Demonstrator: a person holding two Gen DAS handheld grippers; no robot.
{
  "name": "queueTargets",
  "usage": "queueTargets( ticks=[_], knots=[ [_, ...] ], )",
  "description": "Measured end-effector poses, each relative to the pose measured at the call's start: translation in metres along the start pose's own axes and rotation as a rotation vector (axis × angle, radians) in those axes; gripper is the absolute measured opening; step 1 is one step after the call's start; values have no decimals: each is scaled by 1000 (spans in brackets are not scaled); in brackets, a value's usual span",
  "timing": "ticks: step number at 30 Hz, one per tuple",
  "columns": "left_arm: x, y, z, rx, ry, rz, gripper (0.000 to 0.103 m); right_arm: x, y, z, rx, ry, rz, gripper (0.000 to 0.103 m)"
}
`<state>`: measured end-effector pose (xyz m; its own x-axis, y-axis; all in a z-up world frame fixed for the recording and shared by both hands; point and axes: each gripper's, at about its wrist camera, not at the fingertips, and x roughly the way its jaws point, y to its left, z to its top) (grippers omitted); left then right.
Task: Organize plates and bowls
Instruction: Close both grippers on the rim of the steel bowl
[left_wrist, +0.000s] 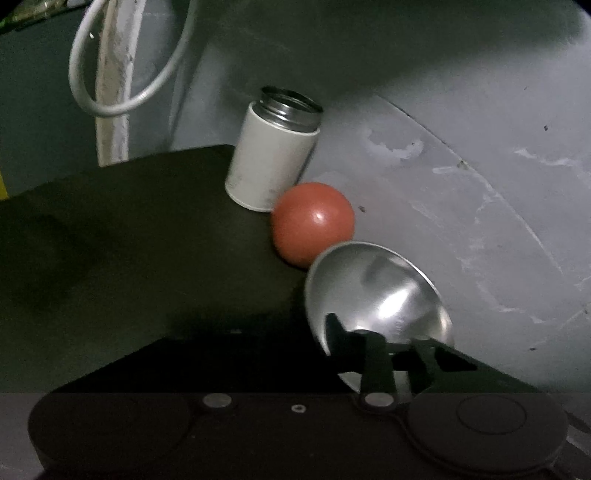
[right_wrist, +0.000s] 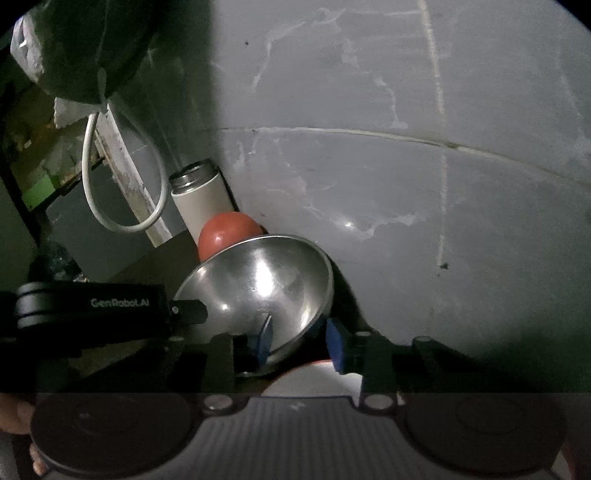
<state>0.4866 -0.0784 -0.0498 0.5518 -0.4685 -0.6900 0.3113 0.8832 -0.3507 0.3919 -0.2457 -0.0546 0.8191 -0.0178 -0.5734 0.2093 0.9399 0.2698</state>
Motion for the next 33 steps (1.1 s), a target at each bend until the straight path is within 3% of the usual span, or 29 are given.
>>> queueTargets(
  ticks=[3, 18, 25, 33],
  knots=[
    [1, -2, -1, -1, 2, -14, 18, 5, 1, 3, -12, 13, 2, 35],
    [-38, -7, -8, 21, -78, 17, 14, -7, 6, 3, -69, 5, 31, 28],
    [-88, -11, -24, -22, -133, 26, 15, -47, 17, 7, -107, -30, 95, 28],
    [-154, -32, -73, -45, -138, 69, 16, -113, 20, -5, -160, -22, 172, 28]
  ],
)
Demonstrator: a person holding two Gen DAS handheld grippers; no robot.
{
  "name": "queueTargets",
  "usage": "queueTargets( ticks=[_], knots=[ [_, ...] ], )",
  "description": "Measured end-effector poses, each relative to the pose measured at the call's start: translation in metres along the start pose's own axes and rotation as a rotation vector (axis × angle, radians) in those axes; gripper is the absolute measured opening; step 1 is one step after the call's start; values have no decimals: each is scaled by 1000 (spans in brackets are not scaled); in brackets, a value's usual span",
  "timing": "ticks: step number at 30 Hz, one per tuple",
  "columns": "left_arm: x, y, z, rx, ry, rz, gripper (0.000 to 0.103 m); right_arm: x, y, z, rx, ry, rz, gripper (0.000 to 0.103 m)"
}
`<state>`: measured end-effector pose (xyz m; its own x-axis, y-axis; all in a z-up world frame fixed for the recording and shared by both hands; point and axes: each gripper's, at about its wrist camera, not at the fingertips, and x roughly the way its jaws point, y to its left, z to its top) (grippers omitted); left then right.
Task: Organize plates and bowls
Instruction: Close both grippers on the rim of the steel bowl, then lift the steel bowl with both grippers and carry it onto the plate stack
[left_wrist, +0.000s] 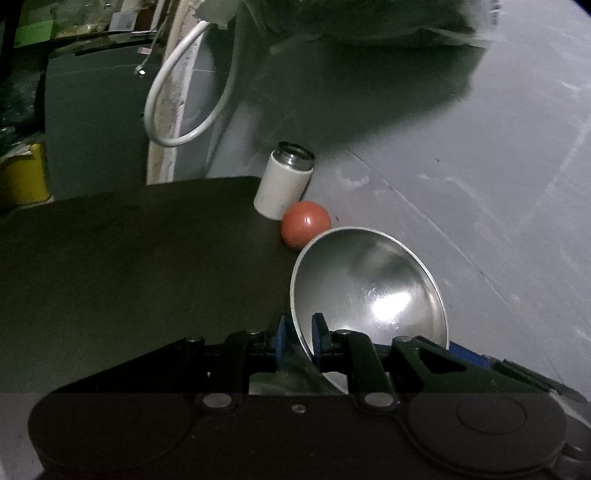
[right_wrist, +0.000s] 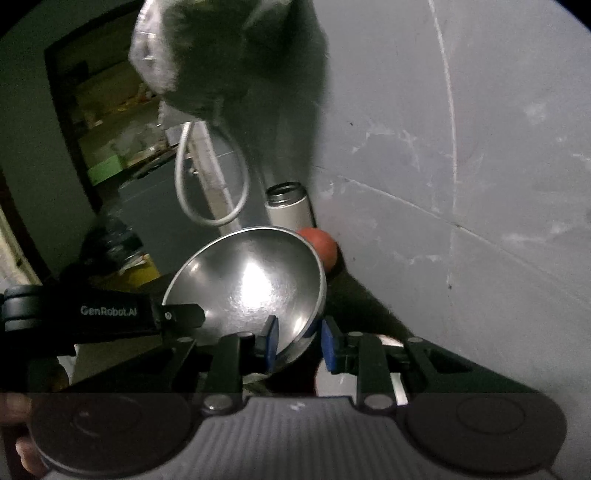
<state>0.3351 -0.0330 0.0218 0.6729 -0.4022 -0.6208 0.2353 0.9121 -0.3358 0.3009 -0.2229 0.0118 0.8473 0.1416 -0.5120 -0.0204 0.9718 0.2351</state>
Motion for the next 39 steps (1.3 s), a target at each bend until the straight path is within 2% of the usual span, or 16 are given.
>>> queueTargets(
  ticks=[7, 14, 24, 30, 39],
  knots=[
    [-47, -17, -56, -34, 31, 13, 17, -61, -2, -27, -35, 30, 43, 28],
    [-76, -23, -117, -136, 69, 27, 18, -110, -12, -69, -58, 110, 69, 28],
    [-88, -38, -183, -98, 190, 63, 20, -154, -28, -122, -77, 226, 97, 29],
    [-86, -41, -203, -70, 256, 71, 21, -161, -33, -140, -82, 269, 108, 29],
    [-94, -42, -210, -32, 265, 91, 21, -162, -32, -147, -77, 291, 127, 29]
  ],
)
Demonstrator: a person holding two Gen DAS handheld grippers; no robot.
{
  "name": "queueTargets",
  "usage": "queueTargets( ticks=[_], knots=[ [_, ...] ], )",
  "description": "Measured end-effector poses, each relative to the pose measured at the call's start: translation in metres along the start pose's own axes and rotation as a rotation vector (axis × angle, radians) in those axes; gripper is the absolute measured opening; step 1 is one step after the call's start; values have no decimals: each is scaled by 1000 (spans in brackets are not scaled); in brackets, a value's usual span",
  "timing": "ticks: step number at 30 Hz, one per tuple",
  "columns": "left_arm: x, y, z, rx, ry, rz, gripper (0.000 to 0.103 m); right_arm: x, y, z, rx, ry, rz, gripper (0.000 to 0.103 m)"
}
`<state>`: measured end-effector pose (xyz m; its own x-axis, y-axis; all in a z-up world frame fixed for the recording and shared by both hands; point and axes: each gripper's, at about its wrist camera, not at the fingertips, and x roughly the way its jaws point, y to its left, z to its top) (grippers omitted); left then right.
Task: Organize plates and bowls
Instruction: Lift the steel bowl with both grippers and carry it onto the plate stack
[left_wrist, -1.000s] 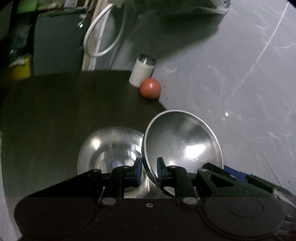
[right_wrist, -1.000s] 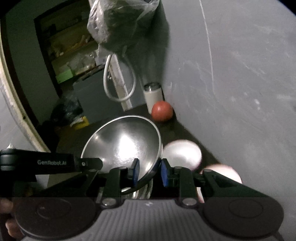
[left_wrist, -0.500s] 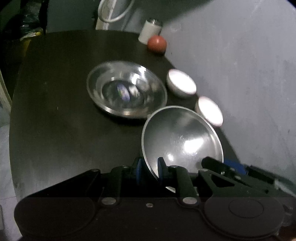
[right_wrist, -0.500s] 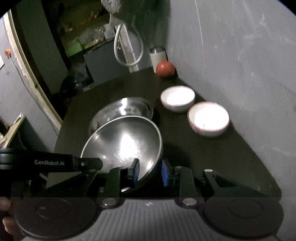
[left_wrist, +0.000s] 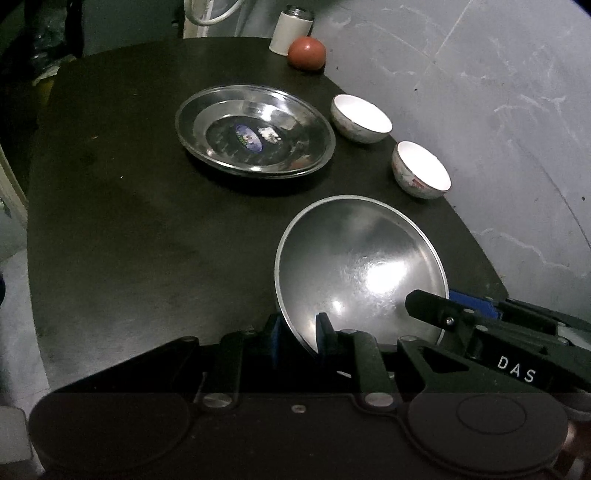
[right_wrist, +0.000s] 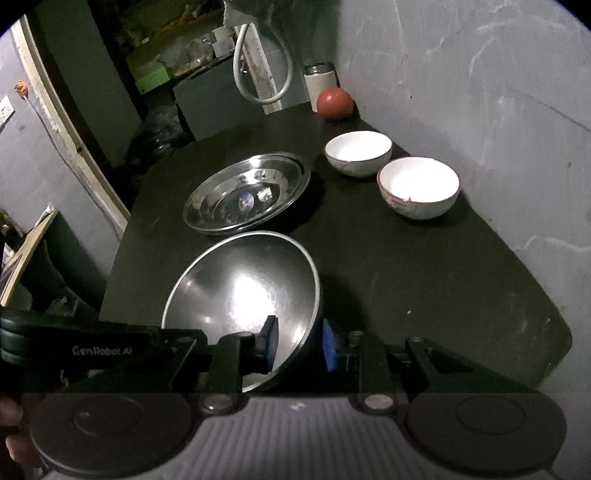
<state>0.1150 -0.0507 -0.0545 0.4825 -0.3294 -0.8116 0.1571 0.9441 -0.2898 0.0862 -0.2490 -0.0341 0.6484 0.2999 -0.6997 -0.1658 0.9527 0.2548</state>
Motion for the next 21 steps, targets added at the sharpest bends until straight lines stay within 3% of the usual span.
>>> queueTargets(
  ticks=[21],
  knots=[
    [1, 7, 5, -9, -30, 15, 25, 11, -2, 0, 38, 11, 5, 32]
  ],
)
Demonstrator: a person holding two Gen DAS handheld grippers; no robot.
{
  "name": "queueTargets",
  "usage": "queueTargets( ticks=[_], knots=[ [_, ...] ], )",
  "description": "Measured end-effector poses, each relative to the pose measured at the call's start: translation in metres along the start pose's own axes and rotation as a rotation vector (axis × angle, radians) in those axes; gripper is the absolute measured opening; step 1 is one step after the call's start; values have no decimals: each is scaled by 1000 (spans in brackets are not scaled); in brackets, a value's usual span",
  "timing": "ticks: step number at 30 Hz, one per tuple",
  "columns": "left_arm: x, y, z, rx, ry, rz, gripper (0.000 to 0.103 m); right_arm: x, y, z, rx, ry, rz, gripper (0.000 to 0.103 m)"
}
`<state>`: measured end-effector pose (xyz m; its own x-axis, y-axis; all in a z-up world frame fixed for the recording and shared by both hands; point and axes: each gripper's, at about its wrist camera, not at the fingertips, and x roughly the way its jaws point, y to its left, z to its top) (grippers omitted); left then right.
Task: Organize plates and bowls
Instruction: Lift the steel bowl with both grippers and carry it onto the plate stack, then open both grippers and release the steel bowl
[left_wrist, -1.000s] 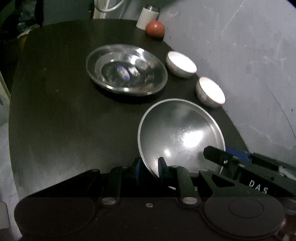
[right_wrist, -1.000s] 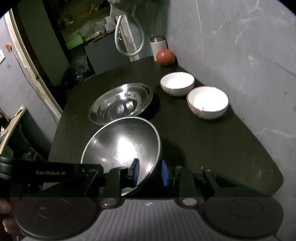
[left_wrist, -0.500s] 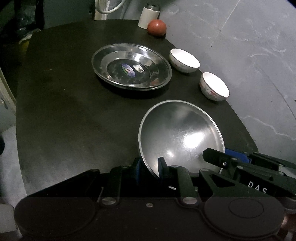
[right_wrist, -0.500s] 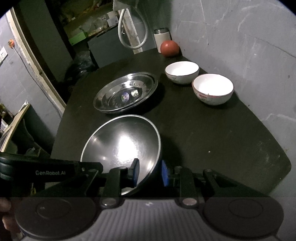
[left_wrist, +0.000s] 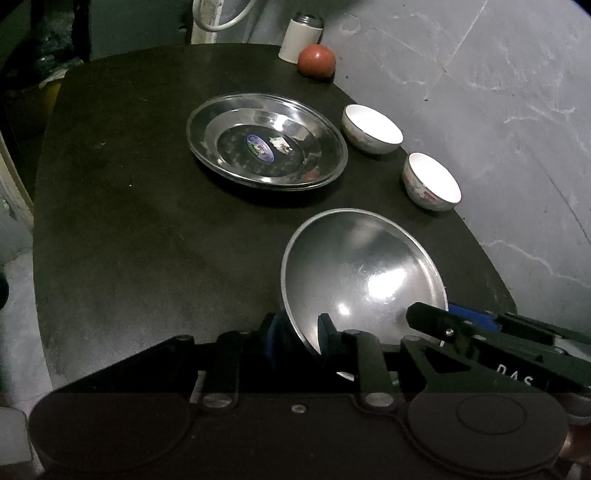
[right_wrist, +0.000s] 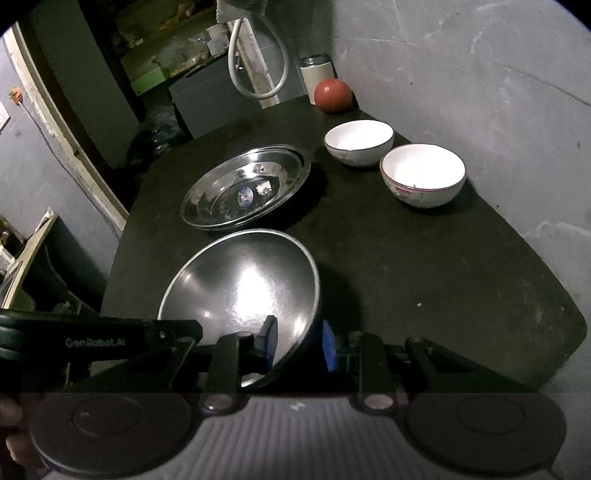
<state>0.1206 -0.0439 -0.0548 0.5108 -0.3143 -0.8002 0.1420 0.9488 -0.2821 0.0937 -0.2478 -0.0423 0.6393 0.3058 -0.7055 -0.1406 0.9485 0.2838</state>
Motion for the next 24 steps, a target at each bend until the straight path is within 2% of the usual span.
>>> queueTargets(
  ticks=[3, 6, 8, 9, 11, 14, 15, 18, 19, 24],
  knots=[
    [0, 0, 0, 0, -1, 7, 32, 1, -3, 0, 17, -4, -6, 36],
    [-4, 2, 2, 5, -15, 22, 48, 0, -7, 0, 34, -10, -15, 40],
    [-11, 3, 2, 21, -35, 39, 64, -2, -10, 1, 45, -21, -22, 48],
    [-15, 3, 3, 31, -49, 52, 67, -4, -12, 2, 53, -32, -25, 53],
    [-22, 4, 6, 47, -83, 85, 81, -9, -16, 4, 73, -54, -30, 61],
    [-35, 2, 13, 54, -160, 190, 97, -16, -22, 8, 104, -98, -49, 80],
    [-38, 0, 17, 70, -198, 245, 100, -19, -25, 10, 119, -121, -57, 88],
    [-41, -10, 29, 141, -275, 369, 102, -27, -35, 13, 172, -177, -77, 98],
    [-41, -12, 34, 159, -292, 379, 102, -28, -39, 14, 188, -191, -85, 103],
    [-32, -31, 57, 202, -335, 407, 102, -30, -52, 13, 235, -218, -130, 103]
  ],
)
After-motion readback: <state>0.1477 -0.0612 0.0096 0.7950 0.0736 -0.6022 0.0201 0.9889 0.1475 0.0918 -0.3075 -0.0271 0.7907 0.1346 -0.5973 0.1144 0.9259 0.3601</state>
